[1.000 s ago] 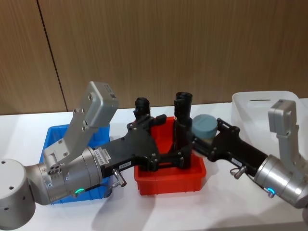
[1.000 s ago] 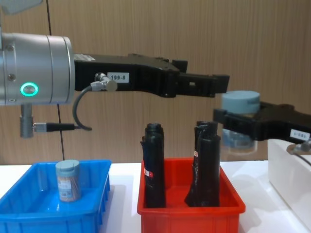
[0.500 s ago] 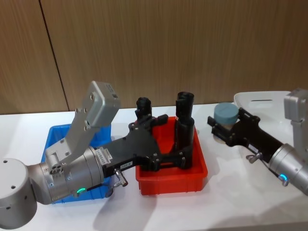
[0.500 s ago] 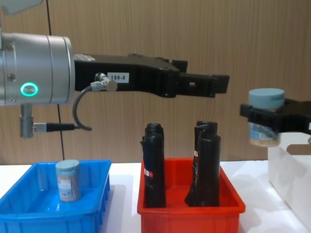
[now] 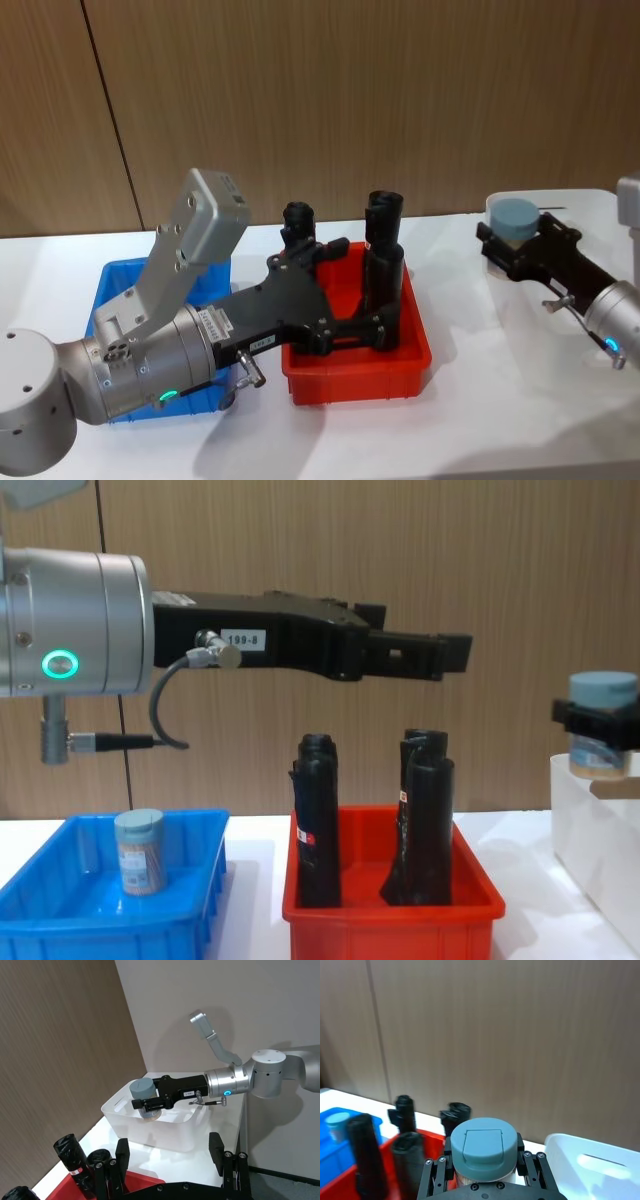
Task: Pick the cotton swabs from the blue box and place them into the white box.
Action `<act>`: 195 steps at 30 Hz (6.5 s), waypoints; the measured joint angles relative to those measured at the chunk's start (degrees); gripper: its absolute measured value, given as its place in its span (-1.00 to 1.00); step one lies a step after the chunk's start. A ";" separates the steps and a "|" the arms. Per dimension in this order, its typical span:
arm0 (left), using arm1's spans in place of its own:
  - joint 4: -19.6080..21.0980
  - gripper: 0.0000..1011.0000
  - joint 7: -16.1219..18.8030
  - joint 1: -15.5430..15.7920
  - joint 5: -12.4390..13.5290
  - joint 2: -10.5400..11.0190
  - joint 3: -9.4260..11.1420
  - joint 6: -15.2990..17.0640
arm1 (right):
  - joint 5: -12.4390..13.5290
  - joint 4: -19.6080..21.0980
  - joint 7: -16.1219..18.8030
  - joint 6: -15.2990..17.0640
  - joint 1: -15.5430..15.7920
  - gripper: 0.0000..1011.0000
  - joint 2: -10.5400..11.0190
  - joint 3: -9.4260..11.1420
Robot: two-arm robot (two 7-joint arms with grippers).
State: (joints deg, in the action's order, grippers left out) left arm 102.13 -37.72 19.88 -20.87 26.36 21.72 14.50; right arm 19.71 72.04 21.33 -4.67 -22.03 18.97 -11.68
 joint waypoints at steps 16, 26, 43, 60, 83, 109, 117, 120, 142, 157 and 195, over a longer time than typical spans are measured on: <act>0.00 0.99 0.00 0.00 0.00 0.00 0.00 0.00 | -0.24 -8.87 -3.68 0.58 -4.26 0.38 -0.33 1.54; 0.00 0.99 0.00 0.00 0.00 0.00 0.00 0.00 | -0.35 -13.52 -4.51 -0.03 -6.39 0.90 -0.66 2.04; 0.00 0.99 0.00 0.00 0.00 0.00 0.00 0.00 | -0.10 -15.80 -4.52 -0.85 -7.30 0.98 -0.82 2.37; -0.88 0.99 3.65 -0.63 0.89 -0.44 0.40 -1.30 | -0.16 -12.69 -5.37 -0.43 -5.19 0.98 -0.77 2.16; -5.02 0.99 20.83 -3.57 5.25 -2.53 2.43 -7.68 | -1.52 4.92 -10.53 2.58 6.61 0.98 -0.25 0.67; -8.93 0.99 36.91 -6.32 9.36 -4.48 4.33 -13.66 | -2.89 24.40 -16.11 5.88 19.65 0.98 0.29 -0.92; -8.97 0.99 37.11 -6.33 9.40 -4.48 4.34 -13.74 | -3.23 28.39 -17.28 6.55 22.30 0.98 0.39 -1.24; -8.97 0.99 37.11 -6.32 9.40 -4.47 4.34 -13.74 | -3.26 28.96 -17.48 6.65 22.72 0.98 0.40 -1.29; -8.96 0.99 37.10 -6.29 9.39 -4.46 4.31 -13.70 | -3.26 29.20 -17.51 6.64 22.86 0.98 0.36 -1.24; -8.96 0.99 37.10 -6.30 9.39 -4.46 4.31 -13.70 | -3.24 24.81 -12.48 5.70 19.49 0.98 -0.40 -0.91; -8.95 0.99 37.10 -6.30 9.39 -4.46 4.31 -13.71 | -0.53 -12.30 14.80 -0.09 -6.40 0.98 -6.26 -0.34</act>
State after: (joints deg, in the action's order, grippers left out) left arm 93.18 -0.62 13.59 -11.48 21.90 26.03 0.79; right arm 19.17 59.74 36.13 -4.76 -28.43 12.71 -12.01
